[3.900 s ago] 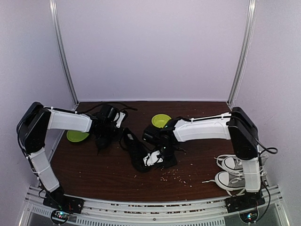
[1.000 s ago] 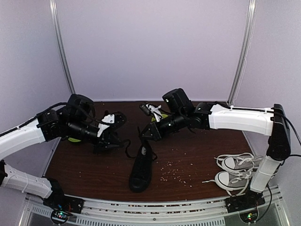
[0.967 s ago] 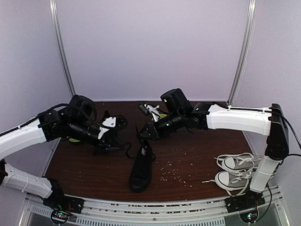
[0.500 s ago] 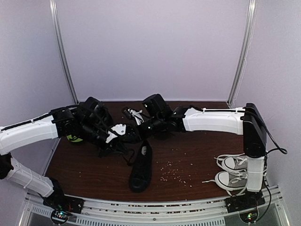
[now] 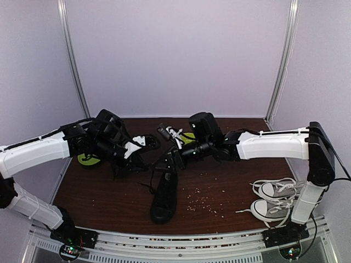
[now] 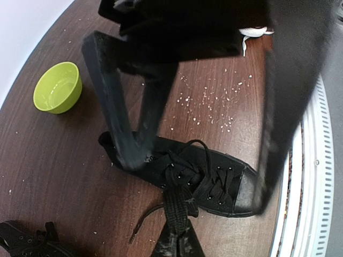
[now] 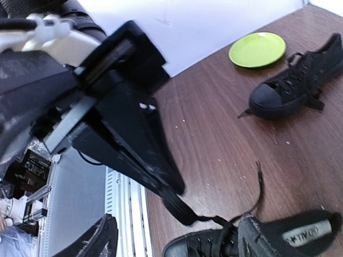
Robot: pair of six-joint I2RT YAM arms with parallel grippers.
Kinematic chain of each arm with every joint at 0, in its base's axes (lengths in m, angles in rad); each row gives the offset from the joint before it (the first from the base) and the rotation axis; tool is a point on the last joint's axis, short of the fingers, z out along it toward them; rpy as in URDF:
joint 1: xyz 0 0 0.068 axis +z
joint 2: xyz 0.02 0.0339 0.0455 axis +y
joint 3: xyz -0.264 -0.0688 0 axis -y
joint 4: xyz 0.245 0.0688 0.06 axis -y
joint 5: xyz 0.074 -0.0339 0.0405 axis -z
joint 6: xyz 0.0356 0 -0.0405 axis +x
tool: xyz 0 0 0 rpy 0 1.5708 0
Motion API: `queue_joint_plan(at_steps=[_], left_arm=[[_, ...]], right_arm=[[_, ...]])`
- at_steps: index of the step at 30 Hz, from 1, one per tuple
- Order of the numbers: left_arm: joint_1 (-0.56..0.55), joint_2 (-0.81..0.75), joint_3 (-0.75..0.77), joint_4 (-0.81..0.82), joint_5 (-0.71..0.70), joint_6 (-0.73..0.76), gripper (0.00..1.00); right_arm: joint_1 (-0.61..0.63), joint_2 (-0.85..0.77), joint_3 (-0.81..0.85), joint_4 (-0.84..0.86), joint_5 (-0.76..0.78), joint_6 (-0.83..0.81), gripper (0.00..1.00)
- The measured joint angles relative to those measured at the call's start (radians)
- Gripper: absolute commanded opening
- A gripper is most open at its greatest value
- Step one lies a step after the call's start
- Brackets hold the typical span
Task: Tie the shoes
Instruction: Pass from the left arm to the right
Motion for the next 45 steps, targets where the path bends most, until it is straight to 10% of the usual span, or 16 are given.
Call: queue_joint_plan(at_steps=[15,18,21,34,45], left_arm=[[0.007,0.013,0.001,0.028,0.021,-0.026,0.03],[0.01,0.014,0.001,0.029,0.022,-0.027,0.54],[0.01,0.002,-0.027,0.069,0.014,-0.031,0.61],[-0.056,0.139,-0.195,0.235,-0.073,0.184,0.5],[-0.118,0.332,-0.124,0.252,-0.154,0.225,0.0]], right_arm=[[0.025,0.056,0.002,0.086,0.014,-0.011,0.0],[0.023,0.056,-0.002,0.09,0.015,0.002,0.0],[0.012,0.055,-0.028,0.095,0.013,0.037,0.0],[-0.081,0.067,-0.164,0.211,0.001,0.302,0.0],[-0.086,0.068,-0.173,0.226,0.001,0.322,0.0]])
